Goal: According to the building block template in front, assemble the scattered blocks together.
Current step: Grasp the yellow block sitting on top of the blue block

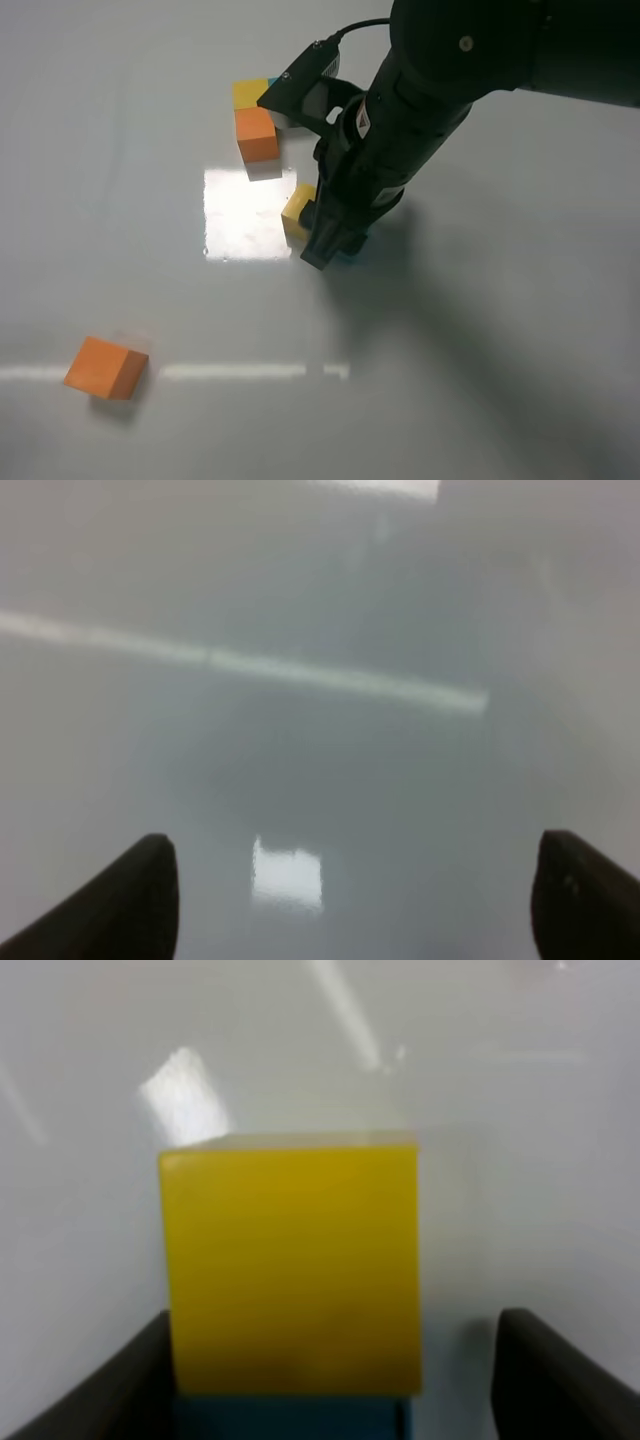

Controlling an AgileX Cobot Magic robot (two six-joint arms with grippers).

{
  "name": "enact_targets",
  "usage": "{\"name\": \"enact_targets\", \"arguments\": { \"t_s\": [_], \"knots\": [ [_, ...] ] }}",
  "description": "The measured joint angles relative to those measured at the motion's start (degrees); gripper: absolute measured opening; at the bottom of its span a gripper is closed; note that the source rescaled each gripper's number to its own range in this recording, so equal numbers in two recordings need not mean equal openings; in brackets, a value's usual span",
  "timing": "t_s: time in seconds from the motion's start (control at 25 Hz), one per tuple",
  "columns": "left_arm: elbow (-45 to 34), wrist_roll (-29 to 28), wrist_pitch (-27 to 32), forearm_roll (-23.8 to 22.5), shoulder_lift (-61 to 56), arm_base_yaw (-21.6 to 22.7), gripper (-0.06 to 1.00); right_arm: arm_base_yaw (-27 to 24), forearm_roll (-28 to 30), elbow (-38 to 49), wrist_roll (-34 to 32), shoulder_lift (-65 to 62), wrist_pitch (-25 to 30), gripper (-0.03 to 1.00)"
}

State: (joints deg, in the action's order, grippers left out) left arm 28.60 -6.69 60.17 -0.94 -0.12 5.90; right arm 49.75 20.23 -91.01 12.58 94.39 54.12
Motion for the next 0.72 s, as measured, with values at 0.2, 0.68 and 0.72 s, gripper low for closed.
{"name": "enact_targets", "arguments": {
  "t_s": [0.2,0.68,0.72],
  "knots": [
    [0.0,0.0,0.0,0.0,0.0,0.0,0.71,0.0,-0.05,0.0,-0.38,0.0,-0.08,0.48],
    [0.0,0.0,0.0,0.0,0.0,0.0,0.71,0.0,-0.27,0.0,-1.09,0.0,-1.46,0.23],
    [0.0,0.0,0.0,0.0,0.0,0.0,0.71,0.0,-0.27,0.0,-1.13,0.0,-1.53,0.23]
  ]
}}
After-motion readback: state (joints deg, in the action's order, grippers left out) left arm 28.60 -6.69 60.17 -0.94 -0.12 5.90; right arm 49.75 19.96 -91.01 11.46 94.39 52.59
